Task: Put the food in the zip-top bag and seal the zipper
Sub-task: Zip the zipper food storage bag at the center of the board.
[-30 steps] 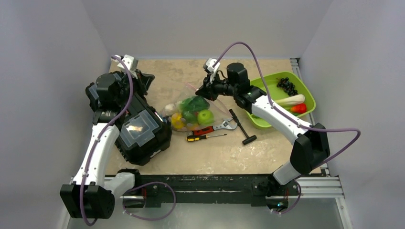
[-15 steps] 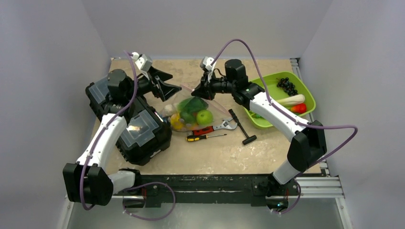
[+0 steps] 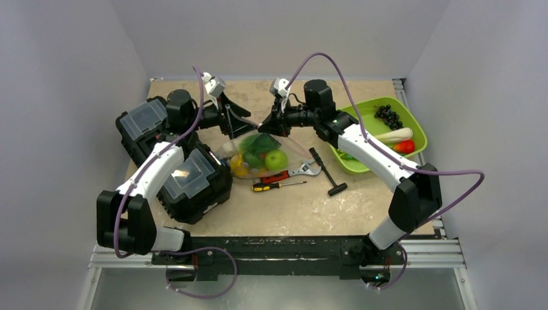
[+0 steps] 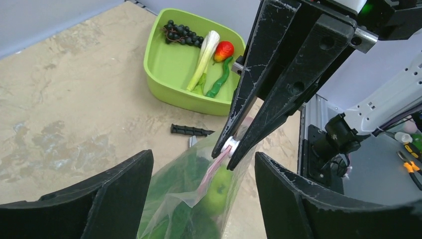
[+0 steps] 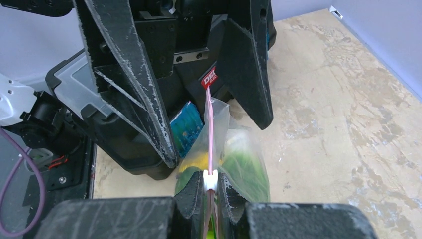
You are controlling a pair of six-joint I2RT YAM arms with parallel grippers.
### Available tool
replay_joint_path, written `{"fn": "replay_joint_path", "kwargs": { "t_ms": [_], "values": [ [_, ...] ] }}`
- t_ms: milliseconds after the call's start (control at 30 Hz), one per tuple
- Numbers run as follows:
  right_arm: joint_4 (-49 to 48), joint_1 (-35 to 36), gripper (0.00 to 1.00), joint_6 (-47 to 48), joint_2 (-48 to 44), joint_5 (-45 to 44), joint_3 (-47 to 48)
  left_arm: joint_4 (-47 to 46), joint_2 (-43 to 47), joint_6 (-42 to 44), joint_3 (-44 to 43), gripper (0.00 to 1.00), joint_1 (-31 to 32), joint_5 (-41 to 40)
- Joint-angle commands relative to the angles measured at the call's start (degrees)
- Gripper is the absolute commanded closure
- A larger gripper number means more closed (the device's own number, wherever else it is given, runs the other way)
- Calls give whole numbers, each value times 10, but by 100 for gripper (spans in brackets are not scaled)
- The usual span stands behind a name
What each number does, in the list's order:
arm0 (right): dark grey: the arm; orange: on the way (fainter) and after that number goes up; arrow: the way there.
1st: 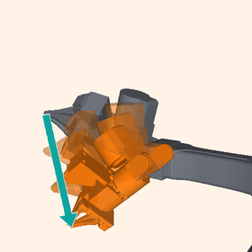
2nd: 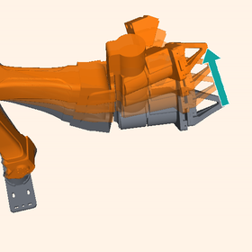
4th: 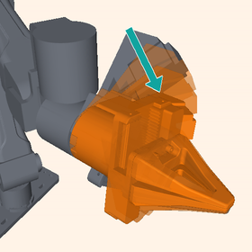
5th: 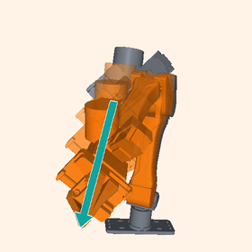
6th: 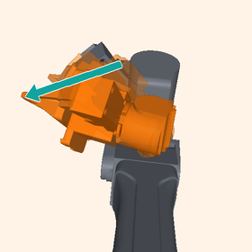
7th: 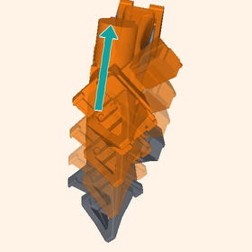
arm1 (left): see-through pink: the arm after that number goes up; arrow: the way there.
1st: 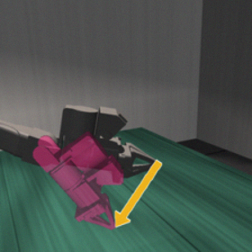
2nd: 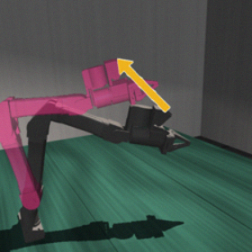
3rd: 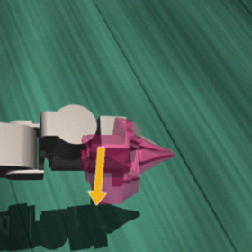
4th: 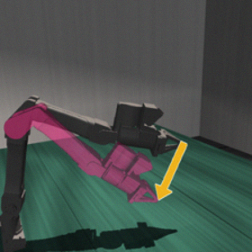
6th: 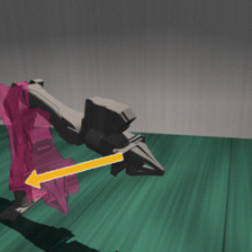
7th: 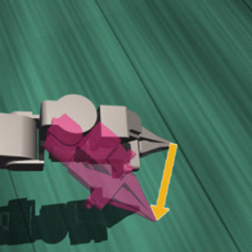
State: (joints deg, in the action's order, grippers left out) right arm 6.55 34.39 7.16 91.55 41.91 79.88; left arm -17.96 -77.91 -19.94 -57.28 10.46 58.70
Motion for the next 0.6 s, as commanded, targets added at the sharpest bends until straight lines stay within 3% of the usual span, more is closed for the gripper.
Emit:
{"fn": "replay_joint_path", "kwargs": {
  "t_ms": [0,167,400,567],
  "values": [
    [-5,2,100,11,-4,21,28,34,-2,42,-41,32,2,39],
    [-6,2,100,11,-5,22,25,116,-3,94,-66,54,7,46],
    [-7,2,100,11,-2,26,29,120,2,99,-66,63,13,41],
    [-6,2,100,10,2,30,31,128,-2,99,-73,64,14,50]
  ]
}}
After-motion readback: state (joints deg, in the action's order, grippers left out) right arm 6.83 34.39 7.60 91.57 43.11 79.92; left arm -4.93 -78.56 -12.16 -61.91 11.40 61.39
